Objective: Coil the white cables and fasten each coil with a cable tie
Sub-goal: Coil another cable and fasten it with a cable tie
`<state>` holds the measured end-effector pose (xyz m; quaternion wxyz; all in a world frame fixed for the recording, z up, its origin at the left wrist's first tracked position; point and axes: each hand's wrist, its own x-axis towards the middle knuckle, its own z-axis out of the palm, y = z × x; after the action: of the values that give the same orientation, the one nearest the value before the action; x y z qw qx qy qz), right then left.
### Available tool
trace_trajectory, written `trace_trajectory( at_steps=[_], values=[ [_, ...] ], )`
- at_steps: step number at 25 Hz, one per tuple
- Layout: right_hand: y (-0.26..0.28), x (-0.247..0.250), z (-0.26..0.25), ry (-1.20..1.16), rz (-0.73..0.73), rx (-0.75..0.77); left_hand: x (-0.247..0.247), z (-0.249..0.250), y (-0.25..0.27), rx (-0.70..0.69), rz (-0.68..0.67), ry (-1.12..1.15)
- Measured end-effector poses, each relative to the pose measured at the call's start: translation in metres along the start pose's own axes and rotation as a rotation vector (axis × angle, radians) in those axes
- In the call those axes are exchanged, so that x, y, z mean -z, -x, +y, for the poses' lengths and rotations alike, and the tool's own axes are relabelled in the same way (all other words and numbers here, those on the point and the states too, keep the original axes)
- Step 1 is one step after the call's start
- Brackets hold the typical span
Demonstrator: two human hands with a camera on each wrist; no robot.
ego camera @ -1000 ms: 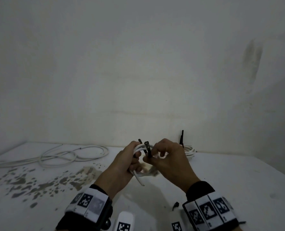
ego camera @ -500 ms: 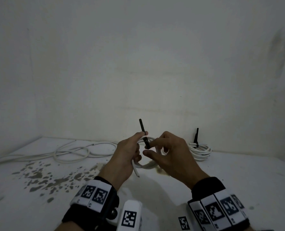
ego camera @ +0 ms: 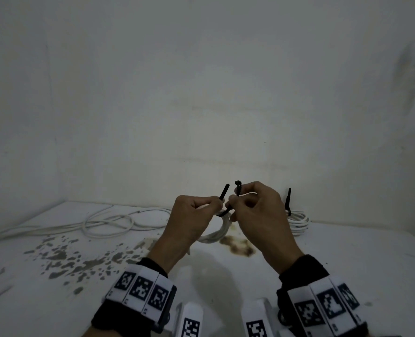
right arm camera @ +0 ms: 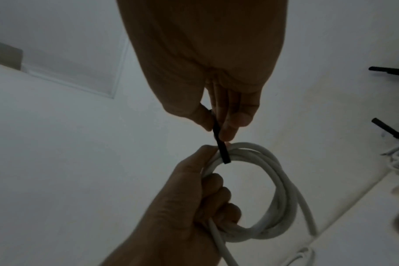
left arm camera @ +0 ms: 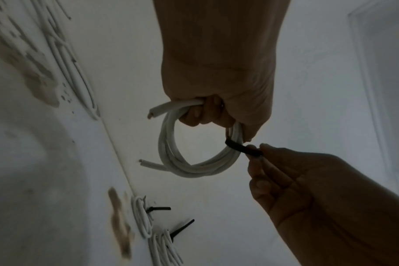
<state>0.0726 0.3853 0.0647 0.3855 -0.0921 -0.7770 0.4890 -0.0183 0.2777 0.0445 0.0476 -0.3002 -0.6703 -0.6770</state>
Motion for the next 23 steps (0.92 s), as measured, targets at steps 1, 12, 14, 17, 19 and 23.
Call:
trace_trajectory(
  at_steps=[1, 12, 14, 17, 19, 23],
  values=[
    [0.001, -0.002, 0.0, 0.051, 0.005, 0.025, 0.0, -0.002, 0.0, -0.006, 0.003, -0.022],
    [0.007, -0.008, 0.008, 0.111, 0.041, 0.083, 0.005, -0.009, -0.005, 0.005, -0.047, -0.081],
    [0.007, -0.009, 0.009, 0.115, 0.045, 0.076, 0.006, -0.009, -0.005, 0.012, -0.045, -0.092],
    [0.007, -0.011, 0.01, 0.117, 0.031, 0.068, 0.008, -0.008, -0.006, -0.013, -0.056, -0.152],
    [0.007, -0.01, 0.01, 0.125, 0.009, 0.06, 0.009, -0.007, -0.005, -0.023, -0.062, -0.184],
    [0.007, -0.008, 0.008, 0.136, -0.036, 0.032, 0.013, -0.005, -0.005, -0.045, -0.091, -0.257]
  ],
)
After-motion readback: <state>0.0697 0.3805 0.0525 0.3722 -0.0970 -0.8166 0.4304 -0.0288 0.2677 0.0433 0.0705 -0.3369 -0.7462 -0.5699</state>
